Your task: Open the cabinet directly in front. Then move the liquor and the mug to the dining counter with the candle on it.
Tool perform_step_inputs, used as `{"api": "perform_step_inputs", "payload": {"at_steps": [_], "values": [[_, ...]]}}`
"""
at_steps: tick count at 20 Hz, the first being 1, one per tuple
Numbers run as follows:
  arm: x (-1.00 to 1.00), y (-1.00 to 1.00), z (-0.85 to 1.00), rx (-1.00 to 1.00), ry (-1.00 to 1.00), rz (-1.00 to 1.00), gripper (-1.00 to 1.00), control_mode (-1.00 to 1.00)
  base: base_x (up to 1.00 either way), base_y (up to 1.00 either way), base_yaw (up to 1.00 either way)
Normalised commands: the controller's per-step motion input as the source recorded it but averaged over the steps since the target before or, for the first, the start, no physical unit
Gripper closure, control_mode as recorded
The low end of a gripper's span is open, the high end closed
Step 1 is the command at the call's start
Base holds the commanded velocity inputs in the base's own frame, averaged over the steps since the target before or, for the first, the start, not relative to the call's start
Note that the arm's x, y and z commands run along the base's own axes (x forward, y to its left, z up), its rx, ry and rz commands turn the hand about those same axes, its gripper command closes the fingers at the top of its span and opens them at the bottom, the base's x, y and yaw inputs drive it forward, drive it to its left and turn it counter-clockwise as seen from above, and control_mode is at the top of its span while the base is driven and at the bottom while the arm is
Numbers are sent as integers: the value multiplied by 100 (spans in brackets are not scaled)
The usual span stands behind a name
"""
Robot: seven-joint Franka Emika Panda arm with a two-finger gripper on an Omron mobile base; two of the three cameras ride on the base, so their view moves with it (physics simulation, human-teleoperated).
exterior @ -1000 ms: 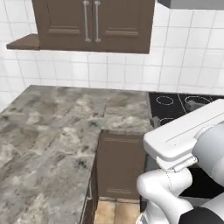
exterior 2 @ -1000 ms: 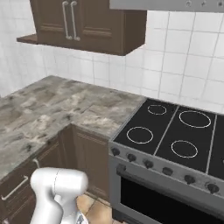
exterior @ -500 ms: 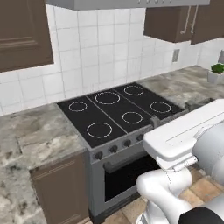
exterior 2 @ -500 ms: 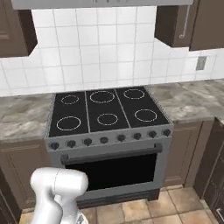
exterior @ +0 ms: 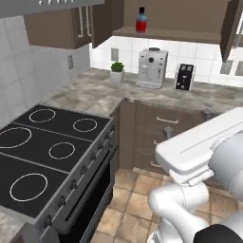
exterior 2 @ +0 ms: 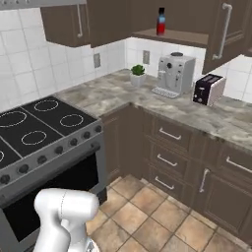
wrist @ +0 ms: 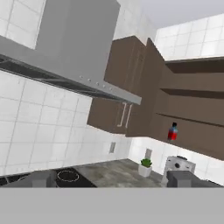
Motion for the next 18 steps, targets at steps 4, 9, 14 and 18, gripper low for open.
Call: {"api": "perform_step_inputs", "payload": {"at_steps": [4, 9, 14, 18], "values": [[0, 0, 0, 0, 0, 0, -100, 100, 58, -19, -52], [0, 0, 0, 0, 0, 0, -100, 100, 100, 0, -14], [0, 0, 0, 0, 0, 0, -100, 100, 100, -12, -6], [0, 0, 0, 0, 0, 0, -100, 100, 100, -24, 0]]}}
